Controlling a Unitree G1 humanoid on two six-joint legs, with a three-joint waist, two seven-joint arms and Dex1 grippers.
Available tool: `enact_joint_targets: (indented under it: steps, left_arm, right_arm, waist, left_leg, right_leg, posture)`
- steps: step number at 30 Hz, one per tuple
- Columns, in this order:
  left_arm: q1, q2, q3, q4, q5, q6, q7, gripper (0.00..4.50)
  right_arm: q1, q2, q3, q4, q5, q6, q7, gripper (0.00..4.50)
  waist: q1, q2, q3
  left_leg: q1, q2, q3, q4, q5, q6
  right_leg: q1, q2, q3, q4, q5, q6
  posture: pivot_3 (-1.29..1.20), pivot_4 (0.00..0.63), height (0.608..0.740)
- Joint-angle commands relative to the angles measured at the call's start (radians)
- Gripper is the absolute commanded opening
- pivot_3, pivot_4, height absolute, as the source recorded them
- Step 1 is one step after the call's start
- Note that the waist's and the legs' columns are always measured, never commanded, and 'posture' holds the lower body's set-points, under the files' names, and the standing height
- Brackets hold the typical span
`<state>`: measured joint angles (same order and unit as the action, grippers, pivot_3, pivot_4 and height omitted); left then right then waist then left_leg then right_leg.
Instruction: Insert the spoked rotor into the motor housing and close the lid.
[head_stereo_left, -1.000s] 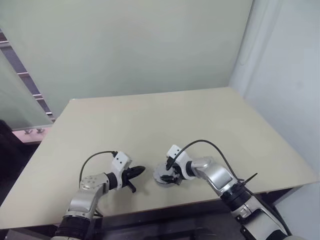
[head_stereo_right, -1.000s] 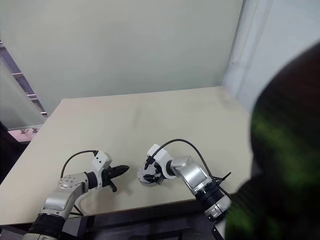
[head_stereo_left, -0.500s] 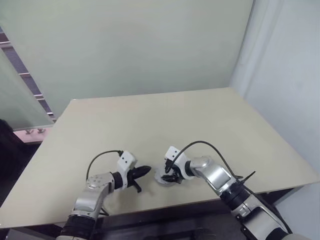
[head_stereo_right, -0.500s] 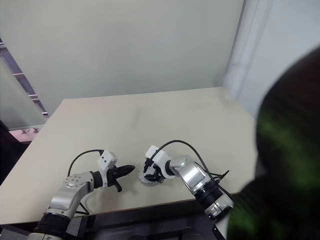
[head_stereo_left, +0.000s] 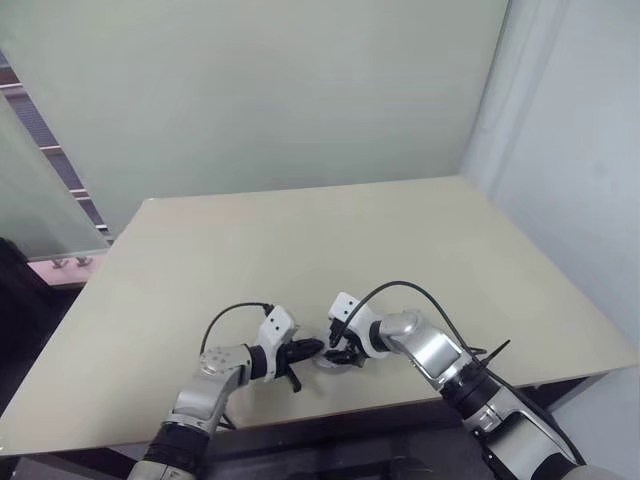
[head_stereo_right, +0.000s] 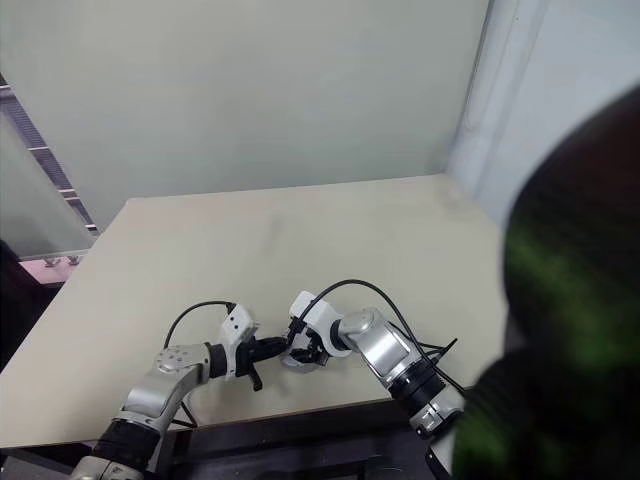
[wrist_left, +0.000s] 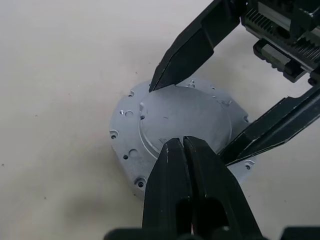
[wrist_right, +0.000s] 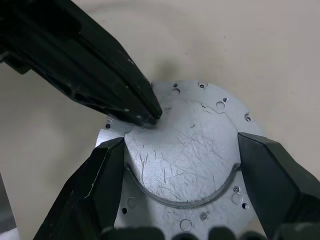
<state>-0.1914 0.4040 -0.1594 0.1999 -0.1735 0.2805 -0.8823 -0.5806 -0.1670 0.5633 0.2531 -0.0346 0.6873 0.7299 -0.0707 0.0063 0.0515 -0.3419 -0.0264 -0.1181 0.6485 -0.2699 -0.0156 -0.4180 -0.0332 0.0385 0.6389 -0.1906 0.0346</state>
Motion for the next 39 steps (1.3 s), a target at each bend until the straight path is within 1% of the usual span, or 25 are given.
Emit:
enact_joint_targets:
  steps: [1,4,6,8,13,16,20,24,25,29,35,39]
  left_arm:
    - [-0.008,-0.003,-0.020,0.029,0.026,0.002,0.014,0.00]
    - [-0.008,-0.005,-0.023,0.033,0.027,-0.001,0.015,0.00]
    - [-0.008,-0.004,-0.025,0.034,0.027,-0.001,0.014,0.00]
    - [-0.005,-0.001,-0.027,0.031,0.026,-0.001,0.011,0.00]
    - [-0.006,0.001,-0.033,0.033,0.028,0.003,0.008,0.00]
    - [-0.008,0.000,-0.037,0.035,0.029,0.005,0.008,0.00]
    - [-0.011,-0.001,-0.042,0.038,0.030,0.006,0.008,0.00]
    - [-0.012,-0.001,-0.044,0.039,0.030,0.005,0.006,0.00]
    - [-0.012,-0.001,-0.045,0.040,0.030,0.005,0.005,0.00]
    - [-0.011,-0.002,-0.047,0.035,0.030,0.003,0.004,0.00]
    - [-0.013,-0.003,-0.048,0.032,0.030,0.000,0.005,0.00]
    - [-0.014,-0.003,-0.048,0.030,0.030,0.000,0.005,0.00]
  right_arm:
    - [-0.001,-0.018,0.007,0.018,-0.023,0.035,0.006,3.23]
    - [0.005,-0.017,-0.001,0.007,-0.022,0.042,-0.004,3.23]
    - [0.009,-0.019,-0.003,-0.004,-0.015,0.058,0.001,4.01]
    - [0.012,-0.020,-0.003,-0.017,-0.007,0.079,0.007,4.48]
    - [0.020,-0.013,-0.029,-0.034,0.011,0.092,0.003,4.48]
    - [0.017,-0.004,-0.066,-0.041,0.041,0.105,0.013,4.48]
    - [0.006,0.014,-0.149,-0.047,0.105,0.107,0.020,4.48]
    - [-0.013,0.044,-0.280,-0.045,0.181,0.153,-0.015,4.48]
    - [-0.017,0.049,-0.305,-0.045,0.196,0.180,-0.022,4.48]
    - [-0.041,0.078,-0.483,-0.020,0.294,0.348,-0.092,4.48]
    - [-0.048,0.100,-0.658,0.049,0.382,0.568,-0.177,4.48]
    - [-0.039,0.128,-0.755,0.121,0.430,0.645,-0.212,4.48]
  waist:
    - [0.000,0.000,0.000]
    - [0.000,0.000,0.000]
    - [0.000,0.000,0.000]
    - [0.000,0.000,0.000]
    - [0.000,0.000,0.000]
    - [0.000,0.000,0.000]
    - [0.000,0.000,0.000]
    - [0.000,0.000,0.000]
    - [0.000,0.000,0.000]
    - [0.000,0.000,0.000]
    - [0.000,0.000,0.000]
    - [-0.001,0.000,0.000]
  left_leg:
    - [0.000,0.000,0.000,0.000,0.000,0.000]
    - [0.001,-0.001,-0.001,0.000,0.000,0.000]
    - [0.001,-0.001,-0.001,0.001,0.000,0.000]
    - [0.001,-0.001,-0.001,0.001,0.000,0.000]
    - [0.002,0.000,-0.001,0.001,0.000,0.000]
    - [0.002,0.000,-0.001,0.001,0.000,0.000]
    - [0.002,0.000,-0.001,0.002,0.000,0.000]
    - [0.002,0.000,-0.001,0.001,0.000,0.000]
    - [0.002,0.000,-0.001,0.001,0.000,0.000]
    - [0.002,0.000,-0.001,0.001,0.000,0.000]
    - [0.001,-0.001,-0.001,0.001,0.000,0.000]
    - [0.001,0.000,-0.001,0.000,0.000,0.000]
  right_leg:
    - [0.001,0.000,0.000,0.000,0.000,0.000]
    - [0.002,0.000,0.000,-0.001,0.000,0.000]
    - [0.002,0.000,0.000,-0.001,0.000,0.000]
    - [0.002,0.000,0.000,-0.001,0.000,0.000]
    - [0.003,0.000,0.000,0.000,0.000,0.000]
    - [0.004,0.000,0.000,0.000,0.000,0.000]
    - [0.004,0.000,0.000,0.000,0.000,0.000]
    - [0.003,0.000,0.000,0.000,0.000,0.000]
    - [0.003,0.000,0.000,0.000,0.000,0.000]
    - [0.003,0.000,0.000,0.000,0.000,0.000]
    - [0.003,0.000,0.000,0.000,0.000,0.000]
    - [0.002,0.000,0.000,0.000,0.000,0.000]
  posture:
    - [0.00,0.000,0.740]
    - [0.00,0.000,0.740]
    - [0.00,0.000,0.740]
    - [0.00,0.000,0.740]
    - [0.00,0.000,0.740]
    - [0.00,0.000,0.740]
    - [0.00,0.000,0.740]
    - [0.00,0.000,0.740]
    - [0.00,0.000,0.740]
    - [0.00,0.000,0.740]
    - [0.00,0.000,0.740]
    - [0.00,0.000,0.740]
